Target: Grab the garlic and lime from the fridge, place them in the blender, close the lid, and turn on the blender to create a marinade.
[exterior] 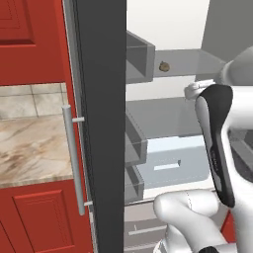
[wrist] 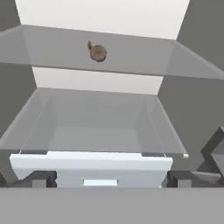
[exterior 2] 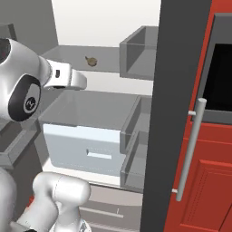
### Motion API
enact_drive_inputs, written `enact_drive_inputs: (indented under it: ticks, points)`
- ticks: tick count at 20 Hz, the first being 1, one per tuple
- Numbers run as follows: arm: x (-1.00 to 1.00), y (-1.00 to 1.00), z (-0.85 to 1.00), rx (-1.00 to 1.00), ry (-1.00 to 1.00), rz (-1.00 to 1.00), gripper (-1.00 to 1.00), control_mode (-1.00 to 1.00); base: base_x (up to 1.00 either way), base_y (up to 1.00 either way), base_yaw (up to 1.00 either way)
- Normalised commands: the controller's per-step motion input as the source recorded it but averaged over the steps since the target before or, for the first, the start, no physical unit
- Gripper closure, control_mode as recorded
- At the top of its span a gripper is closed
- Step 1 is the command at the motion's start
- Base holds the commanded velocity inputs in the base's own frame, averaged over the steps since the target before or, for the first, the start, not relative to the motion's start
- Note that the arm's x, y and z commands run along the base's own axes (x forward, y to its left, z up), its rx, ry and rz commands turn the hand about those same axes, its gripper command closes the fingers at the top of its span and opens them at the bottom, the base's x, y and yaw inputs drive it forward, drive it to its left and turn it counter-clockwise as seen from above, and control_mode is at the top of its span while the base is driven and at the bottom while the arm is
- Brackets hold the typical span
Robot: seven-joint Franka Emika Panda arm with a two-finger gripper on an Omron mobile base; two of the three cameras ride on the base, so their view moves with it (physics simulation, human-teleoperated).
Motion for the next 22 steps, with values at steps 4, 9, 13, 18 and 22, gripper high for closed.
enact_drive_inputs:
  ticks: [4, 9, 13, 18, 22]
  points:
    - [1.0, 0.08, 0.28, 0.0, 0.0, -0.05, -1.0, -1.0, 0.0, 0.0, 0.0]
    - [1.0, 0.08, 0.0, 0.0, 0.0, -0.03, -1.0, -1.0, 0.0, 0.0, 0.0]
    - [1.0, 0.06, -0.12, 0.0, 0.0, -0.02, -1.0, -1.0, 0.0, 0.0, 0.0]
    - [1.0, 0.0, -0.19, 0.08, 0.06, 0.0, -1.0, -1.0, 0.0, 0.0, 0.0]
    - [1.0, 0.0, -0.16, 0.22, 0.32, 0.08, -1.0, -1.0, 0.0, 0.0, 0.0]
